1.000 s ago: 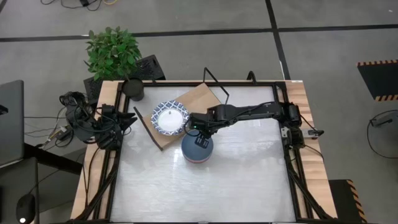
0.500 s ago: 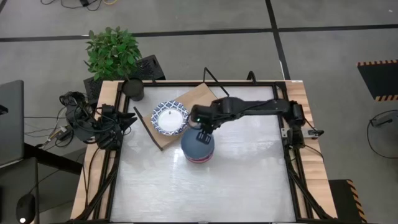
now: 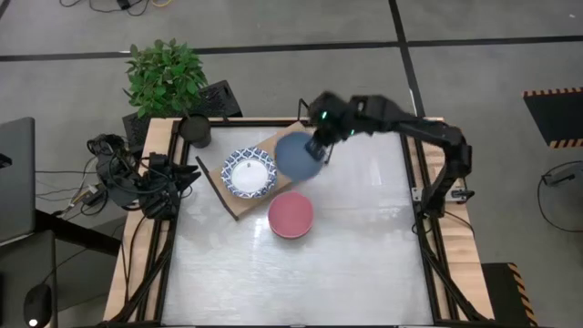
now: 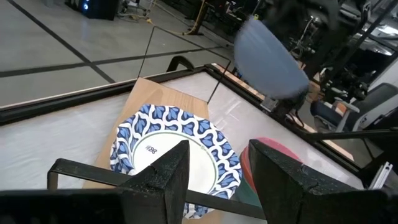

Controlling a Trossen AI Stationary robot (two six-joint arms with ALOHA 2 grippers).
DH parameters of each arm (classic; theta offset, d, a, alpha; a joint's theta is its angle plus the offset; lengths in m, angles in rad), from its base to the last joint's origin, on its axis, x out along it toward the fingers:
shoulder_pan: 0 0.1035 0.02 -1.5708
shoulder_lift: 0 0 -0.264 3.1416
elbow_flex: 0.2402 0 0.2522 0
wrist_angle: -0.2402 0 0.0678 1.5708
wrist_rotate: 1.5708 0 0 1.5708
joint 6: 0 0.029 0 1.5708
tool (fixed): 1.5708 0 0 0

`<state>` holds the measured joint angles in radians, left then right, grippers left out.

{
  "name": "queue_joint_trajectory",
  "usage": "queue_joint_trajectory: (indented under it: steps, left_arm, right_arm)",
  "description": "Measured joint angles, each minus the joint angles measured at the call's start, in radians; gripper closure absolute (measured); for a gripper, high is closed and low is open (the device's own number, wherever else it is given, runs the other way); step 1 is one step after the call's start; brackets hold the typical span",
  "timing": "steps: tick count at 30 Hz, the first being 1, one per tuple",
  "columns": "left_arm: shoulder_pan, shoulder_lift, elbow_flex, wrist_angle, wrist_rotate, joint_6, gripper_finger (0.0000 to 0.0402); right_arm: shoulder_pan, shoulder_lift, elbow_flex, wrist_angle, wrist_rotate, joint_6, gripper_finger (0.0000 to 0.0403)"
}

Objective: Place and stack bowls onto a shelf
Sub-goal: Put the blue bowl on the shelf

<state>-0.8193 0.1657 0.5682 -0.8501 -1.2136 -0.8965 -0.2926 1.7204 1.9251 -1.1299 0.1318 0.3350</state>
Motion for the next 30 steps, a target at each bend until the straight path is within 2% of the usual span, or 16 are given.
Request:
queue_joint_trajectory:
  steps: [3, 10, 20, 27, 30]
  left_arm:
    - [0.0, 0.0, 0.0, 0.0, -0.003, 0.001, 0.0251]
    - [0.0, 0.0, 0.0, 0.001, -0.002, -0.004, 0.0251]
    - [0.0, 0.0, 0.0, -0.008, -0.002, 0.004, 0.0251]
    - [0.0, 0.0, 0.0, -0.028, -0.001, 0.003, 0.0251]
    - [0.0, 0.0, 0.0, -0.029, -0.001, 0.003, 0.0251]
  right_arm:
    - [-0.073, -0.004, 0.0, 0.041, -0.008, 0.004, 0.0382]
    - [-0.171, 0.069, 0.0, 0.169, -0.123, 0.007, 0.0382]
    - [-0.23, 0.24, -0.001, 0.18, -0.156, 0.007, 0.0382]
    - [-0.249, 0.315, -0.001, 0.189, -0.169, 0.007, 0.0382]
    - [-0.253, 0.332, -0.001, 0.191, -0.21, 0.002, 0.0382]
